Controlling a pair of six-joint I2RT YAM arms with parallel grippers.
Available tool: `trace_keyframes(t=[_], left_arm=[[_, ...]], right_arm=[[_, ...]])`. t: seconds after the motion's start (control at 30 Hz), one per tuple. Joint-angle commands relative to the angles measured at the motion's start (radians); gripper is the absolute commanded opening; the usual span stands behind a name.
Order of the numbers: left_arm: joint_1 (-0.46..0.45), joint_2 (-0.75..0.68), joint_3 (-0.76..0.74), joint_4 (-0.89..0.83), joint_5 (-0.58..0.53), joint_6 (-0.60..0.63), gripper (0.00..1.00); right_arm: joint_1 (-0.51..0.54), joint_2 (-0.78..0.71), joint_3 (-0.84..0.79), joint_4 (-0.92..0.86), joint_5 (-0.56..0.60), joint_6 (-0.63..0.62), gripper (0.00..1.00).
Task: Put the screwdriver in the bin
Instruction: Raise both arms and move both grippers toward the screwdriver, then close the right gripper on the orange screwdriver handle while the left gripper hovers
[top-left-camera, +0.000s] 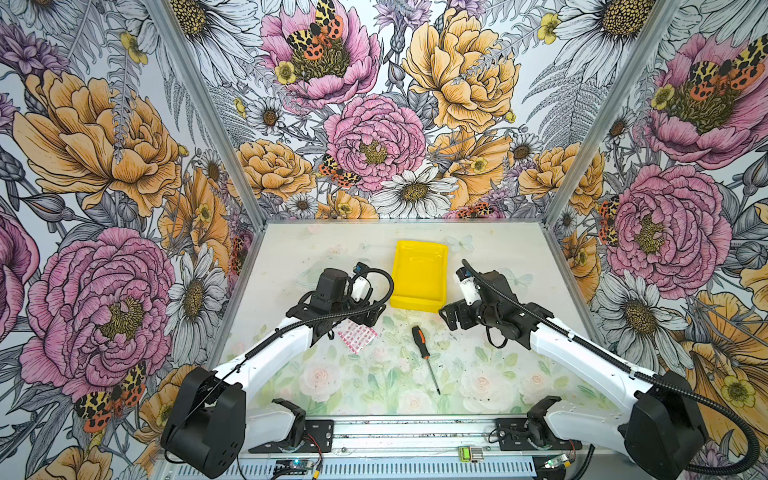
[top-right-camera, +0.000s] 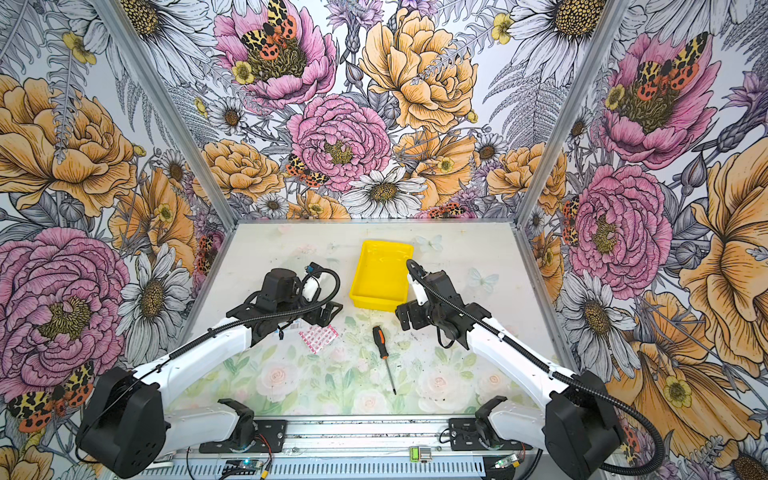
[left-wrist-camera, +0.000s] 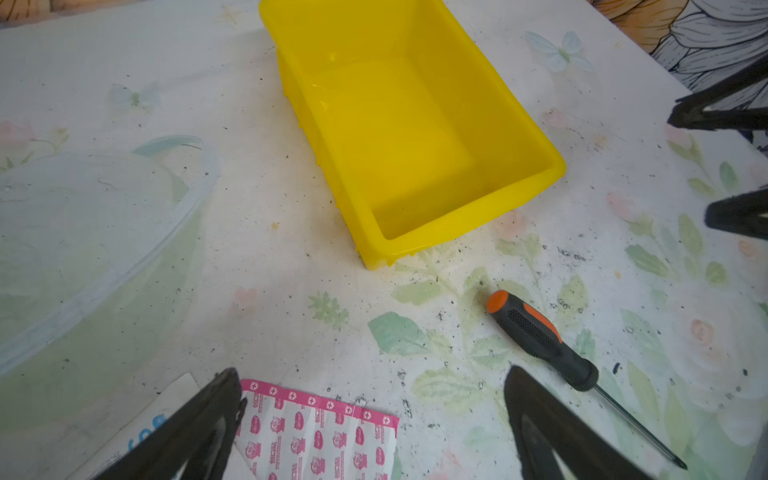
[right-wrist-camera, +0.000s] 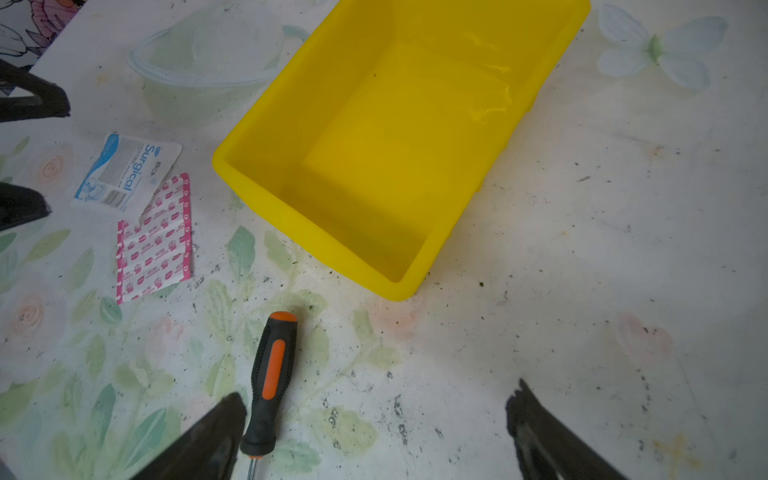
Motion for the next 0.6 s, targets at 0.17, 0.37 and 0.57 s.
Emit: trace_keyframes(t=[0.17,0.37,0.57], left_arm=[[-0.147,-0.072,-0.043,-0.066,-0.082,0.143,0.99],[-0.285,-0.160,-0.071,-0.078,-0.165,0.090,0.99],[-0.391,-0.256,-0.080,-0.110,-0.229,0.055,0.99]], right_arm=[[0.114,0.090,0.049,-0.044,-0.041,-0.034,1.00],[0.172,0.157,0.050,-0.041,-0.029,-0.016,0.99],[0.189,0.193,0.031,-0.013,-0.029,0.038,0.96]])
